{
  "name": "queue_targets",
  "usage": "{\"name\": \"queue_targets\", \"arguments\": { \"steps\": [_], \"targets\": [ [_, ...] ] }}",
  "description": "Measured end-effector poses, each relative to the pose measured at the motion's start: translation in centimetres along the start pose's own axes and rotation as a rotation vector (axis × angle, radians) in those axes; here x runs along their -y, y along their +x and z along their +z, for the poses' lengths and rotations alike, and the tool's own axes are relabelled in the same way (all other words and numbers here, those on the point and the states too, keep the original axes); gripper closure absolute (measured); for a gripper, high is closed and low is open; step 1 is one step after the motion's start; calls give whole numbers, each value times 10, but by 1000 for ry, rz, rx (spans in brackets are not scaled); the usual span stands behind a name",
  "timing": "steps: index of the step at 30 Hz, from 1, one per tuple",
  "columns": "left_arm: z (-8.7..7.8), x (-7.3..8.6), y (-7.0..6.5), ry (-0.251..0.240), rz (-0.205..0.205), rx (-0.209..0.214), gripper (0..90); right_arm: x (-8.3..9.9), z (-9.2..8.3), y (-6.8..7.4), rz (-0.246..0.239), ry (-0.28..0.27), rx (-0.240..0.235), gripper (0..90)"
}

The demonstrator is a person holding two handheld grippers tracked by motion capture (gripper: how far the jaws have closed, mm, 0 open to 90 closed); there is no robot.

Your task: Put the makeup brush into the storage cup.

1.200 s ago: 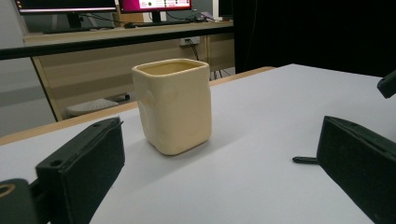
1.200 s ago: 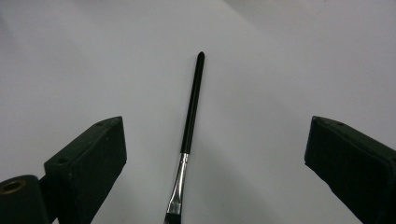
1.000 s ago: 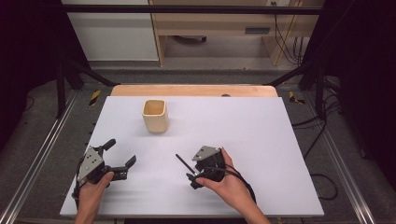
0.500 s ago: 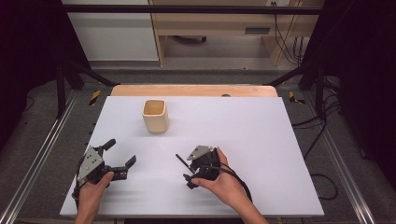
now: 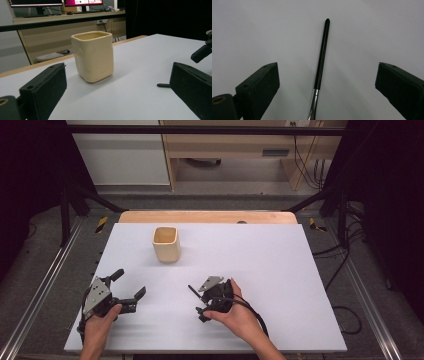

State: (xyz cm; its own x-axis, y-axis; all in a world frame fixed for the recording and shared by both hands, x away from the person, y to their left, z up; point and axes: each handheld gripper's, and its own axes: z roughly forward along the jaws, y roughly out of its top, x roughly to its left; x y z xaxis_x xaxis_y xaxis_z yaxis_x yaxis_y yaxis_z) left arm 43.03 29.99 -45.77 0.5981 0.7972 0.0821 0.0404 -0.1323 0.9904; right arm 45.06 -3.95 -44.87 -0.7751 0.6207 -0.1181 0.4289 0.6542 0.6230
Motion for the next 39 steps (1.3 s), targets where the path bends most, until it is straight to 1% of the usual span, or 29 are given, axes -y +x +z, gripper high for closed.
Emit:
{"name": "queue_targets", "arguments": {
  "steps": [2,4,5,7,8,11,14,16,17,20,22,32,36,38,39],
  "targets": [
    [0,0,0,0,0,0,9,0,0,0,1,1,0,56],
    [0,0,0,0,-1,0,9,-1,0,0,6,10,-13,55],
    [0,0,0,0,-1,0,9,-1,1,1,13,-1,-7,55],
    [0,0,0,-1,-1,-1,9,-1,1,1,9,5,-9,55],
    [0,0,0,-1,0,0,10,-1,1,1,15,5,-7,56],
    [0,0,0,1,0,1,9,-1,2,2,9,14,-7,57],
    [0,0,0,1,-1,0,10,-1,3,2,3,9,-8,59],
    [0,0,0,2,0,0,10,-1,3,1,6,20,-19,60],
    [0,0,0,2,1,0,10,-1,4,1,8,18,-10,61],
    [0,0,0,3,3,0,10,-1,5,2,10,28,-6,74],
    [0,0,0,3,4,1,10,-2,6,2,11,34,-11,87],
    [1,0,-1,5,8,2,11,-2,8,2,6,47,-6,219],
    [0,0,-1,5,10,1,11,-1,11,2,25,45,-6,266],
    [0,0,-1,6,9,0,11,-1,12,1,26,45,-1,311],
    [0,0,-1,6,9,1,11,-1,12,1,36,44,-3,317]
  ]
}}
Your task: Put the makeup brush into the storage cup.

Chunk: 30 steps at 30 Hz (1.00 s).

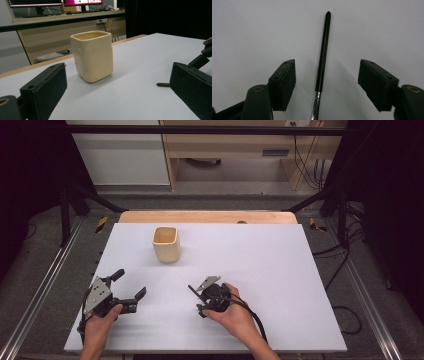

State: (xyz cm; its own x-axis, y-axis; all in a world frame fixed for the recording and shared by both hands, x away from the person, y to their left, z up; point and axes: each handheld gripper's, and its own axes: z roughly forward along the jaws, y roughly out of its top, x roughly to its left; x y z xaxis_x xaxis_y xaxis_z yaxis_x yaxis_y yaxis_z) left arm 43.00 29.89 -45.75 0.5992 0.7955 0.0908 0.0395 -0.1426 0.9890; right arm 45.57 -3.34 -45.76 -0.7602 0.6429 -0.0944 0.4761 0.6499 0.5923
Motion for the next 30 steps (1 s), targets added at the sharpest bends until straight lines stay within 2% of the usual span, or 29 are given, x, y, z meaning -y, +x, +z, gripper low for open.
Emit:
{"name": "queue_targets", "arguments": {
  "steps": [7,14,20,30],
  "targets": [
    [0,0,0,1,0,0,12,2,-1,-3,39,9,-1,407],
    [0,0,-1,1,1,1,12,5,1,-2,69,31,-25,507],
    [1,0,-1,3,4,2,13,7,1,-1,76,50,-39,600],
    [1,0,-2,4,7,4,15,7,0,-2,94,61,-50,684]
  ]
}}
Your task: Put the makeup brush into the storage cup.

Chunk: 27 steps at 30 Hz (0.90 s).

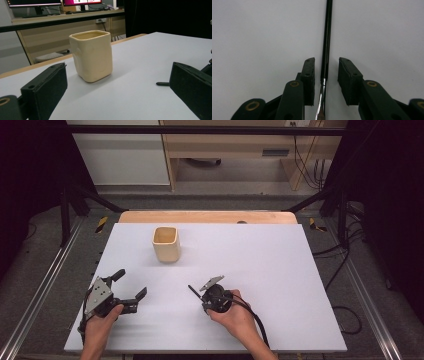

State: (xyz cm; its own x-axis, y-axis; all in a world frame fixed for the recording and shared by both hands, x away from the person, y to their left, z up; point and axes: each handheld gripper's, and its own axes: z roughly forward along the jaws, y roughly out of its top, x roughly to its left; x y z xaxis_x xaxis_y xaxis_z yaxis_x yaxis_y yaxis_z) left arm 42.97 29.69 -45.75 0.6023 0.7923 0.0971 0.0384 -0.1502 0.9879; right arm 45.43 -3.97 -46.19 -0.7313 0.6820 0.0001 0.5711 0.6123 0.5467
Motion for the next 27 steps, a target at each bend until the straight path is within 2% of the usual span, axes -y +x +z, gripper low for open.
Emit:
{"name": "queue_targets", "arguments": {
  "steps": [6,9,11,23,27],
  "targets": [
    [0,0,-1,3,5,2,15,0,-1,0,33,7,2,784],
    [1,0,-1,3,6,3,15,0,-1,-2,29,5,-4,831],
    [1,0,-1,3,6,3,15,0,-1,-2,33,5,-7,840],
    [2,-1,-4,6,17,8,15,-3,-5,-5,-16,14,-42,843],
    [4,-3,-9,21,50,19,15,-7,-11,-8,-26,21,-50,843]
  ]
}}
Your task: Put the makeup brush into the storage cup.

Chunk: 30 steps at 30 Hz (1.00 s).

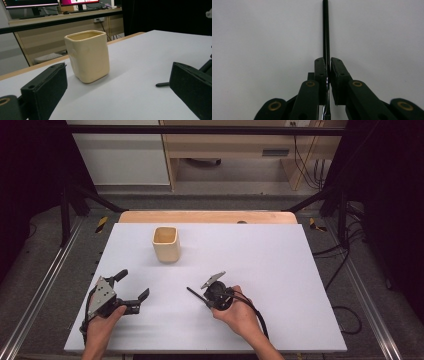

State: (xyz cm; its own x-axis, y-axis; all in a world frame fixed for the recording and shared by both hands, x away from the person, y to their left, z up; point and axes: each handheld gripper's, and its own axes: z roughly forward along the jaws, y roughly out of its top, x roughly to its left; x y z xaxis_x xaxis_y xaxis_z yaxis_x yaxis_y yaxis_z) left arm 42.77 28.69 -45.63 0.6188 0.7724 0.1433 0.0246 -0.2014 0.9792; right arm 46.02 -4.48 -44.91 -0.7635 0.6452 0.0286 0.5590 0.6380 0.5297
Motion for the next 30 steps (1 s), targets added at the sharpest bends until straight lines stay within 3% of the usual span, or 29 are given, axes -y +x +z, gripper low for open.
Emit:
{"name": "queue_targets", "arguments": {
  "steps": [6,11,19,28,30],
  "targets": [
    [8,-4,-13,20,72,18,15,-8,-11,-8,-23,11,-13,843],
    [15,-8,-24,44,100,43,15,-14,-22,-17,-26,23,-27,843],
    [30,-25,-44,58,180,95,15,-24,-42,-32,-39,43,-31,843],
    [50,-39,-68,104,315,166,15,-34,-59,-38,-82,77,-40,844],
    [54,-41,-74,109,373,172,18,-36,-61,-39,-86,87,-42,843]
  ]
}}
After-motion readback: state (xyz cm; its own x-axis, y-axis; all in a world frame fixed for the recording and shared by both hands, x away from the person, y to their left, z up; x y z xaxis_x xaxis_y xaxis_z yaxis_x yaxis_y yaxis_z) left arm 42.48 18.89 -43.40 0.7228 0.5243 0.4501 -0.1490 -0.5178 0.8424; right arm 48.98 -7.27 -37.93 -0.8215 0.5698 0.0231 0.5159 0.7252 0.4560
